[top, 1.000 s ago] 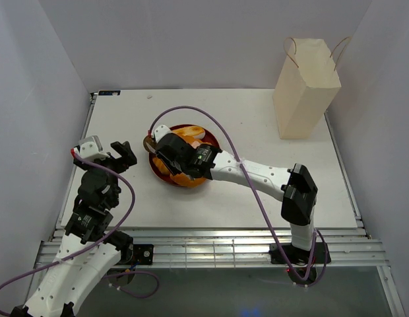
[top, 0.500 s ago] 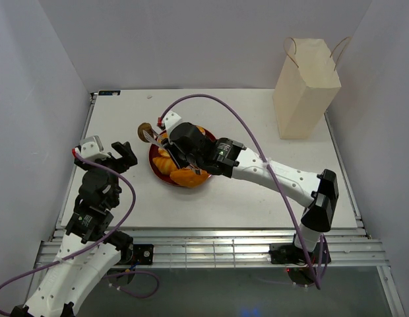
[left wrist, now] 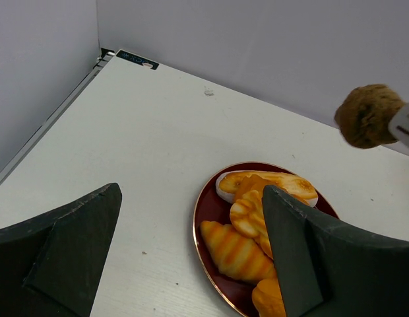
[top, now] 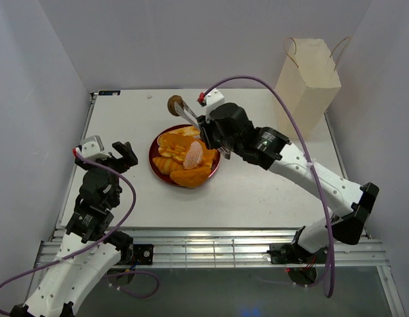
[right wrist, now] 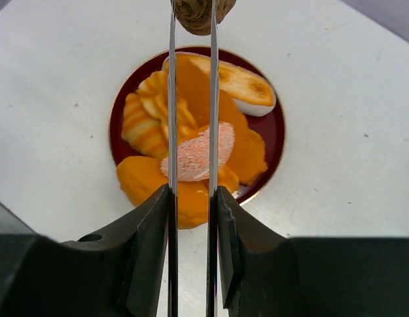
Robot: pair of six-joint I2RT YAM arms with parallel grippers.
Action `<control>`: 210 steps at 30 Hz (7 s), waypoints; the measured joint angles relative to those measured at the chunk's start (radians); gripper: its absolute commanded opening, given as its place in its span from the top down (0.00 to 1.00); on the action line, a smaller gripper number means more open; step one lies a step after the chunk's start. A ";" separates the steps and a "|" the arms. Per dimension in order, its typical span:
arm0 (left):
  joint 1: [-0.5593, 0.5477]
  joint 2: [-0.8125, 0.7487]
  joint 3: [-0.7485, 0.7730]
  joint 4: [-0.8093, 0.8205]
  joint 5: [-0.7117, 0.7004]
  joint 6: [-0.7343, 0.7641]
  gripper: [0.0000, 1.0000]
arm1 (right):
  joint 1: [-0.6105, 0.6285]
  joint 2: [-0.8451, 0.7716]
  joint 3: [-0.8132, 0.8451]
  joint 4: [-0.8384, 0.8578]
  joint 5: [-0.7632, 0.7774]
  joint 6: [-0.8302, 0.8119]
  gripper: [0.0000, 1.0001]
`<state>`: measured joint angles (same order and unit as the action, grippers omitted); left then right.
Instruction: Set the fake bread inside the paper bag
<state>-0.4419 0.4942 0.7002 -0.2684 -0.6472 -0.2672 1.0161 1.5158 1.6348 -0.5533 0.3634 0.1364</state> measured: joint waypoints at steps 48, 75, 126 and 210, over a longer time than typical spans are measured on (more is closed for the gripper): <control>-0.001 0.006 0.000 0.000 0.002 0.004 0.02 | -0.827 -0.340 -0.029 -0.021 -0.056 -0.063 0.82; -0.007 0.010 0.000 0.000 0.008 0.004 0.02 | -0.990 -0.181 -0.029 0.002 -0.161 -0.034 0.58; -0.015 0.028 -0.001 0.000 0.011 0.005 0.02 | -0.685 -0.316 -0.128 0.055 -0.490 -0.009 0.46; -0.018 0.048 -0.005 0.007 0.053 0.005 0.02 | 0.045 -0.089 -0.334 -0.231 -0.203 -0.381 0.73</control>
<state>-0.4603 0.5426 0.6949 -0.2611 -0.5941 -0.2623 1.0615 1.4273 1.3010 -0.7845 0.1600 -0.2443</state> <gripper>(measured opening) 0.979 0.468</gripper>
